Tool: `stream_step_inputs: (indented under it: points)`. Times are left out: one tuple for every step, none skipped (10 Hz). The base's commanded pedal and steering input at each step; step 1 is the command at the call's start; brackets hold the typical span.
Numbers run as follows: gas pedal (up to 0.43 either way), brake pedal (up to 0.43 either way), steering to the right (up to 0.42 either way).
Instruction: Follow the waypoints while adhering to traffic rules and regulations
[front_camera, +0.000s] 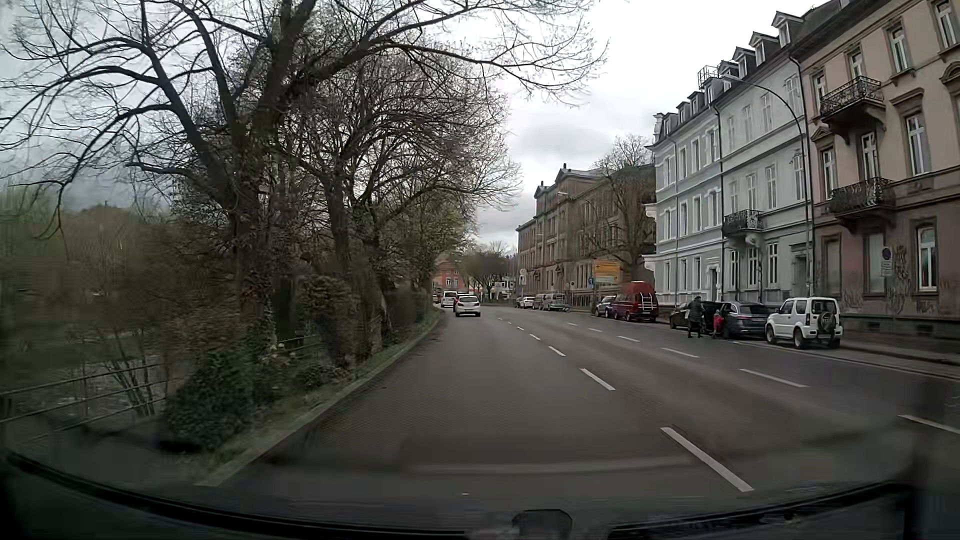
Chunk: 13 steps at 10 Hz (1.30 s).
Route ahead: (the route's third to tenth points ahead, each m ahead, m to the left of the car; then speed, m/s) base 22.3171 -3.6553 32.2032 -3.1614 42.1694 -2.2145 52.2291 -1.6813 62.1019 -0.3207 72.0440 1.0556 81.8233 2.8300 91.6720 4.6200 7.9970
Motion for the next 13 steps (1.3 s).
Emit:
stream_step_inputs:
  points:
    - [0.087, 0.000, -0.006]
    - [0.087, 0.000, -0.006]
    - [0.087, 0.000, -0.006]
    - [0.087, 0.000, -0.006]
    - [0.087, 0.000, -0.006]
    - [0.087, 0.000, -0.006]
    - [0.087, 0.000, -0.006]
    - [0.087, 0.000, -0.006]
    - [0.087, 0.000, -0.006]
    - [0.087, 0.000, -0.006]
    - [0.087, 0.000, -0.006]
    - [0.087, 0.000, -0.006]
    - [0.087, 0.000, -0.006]
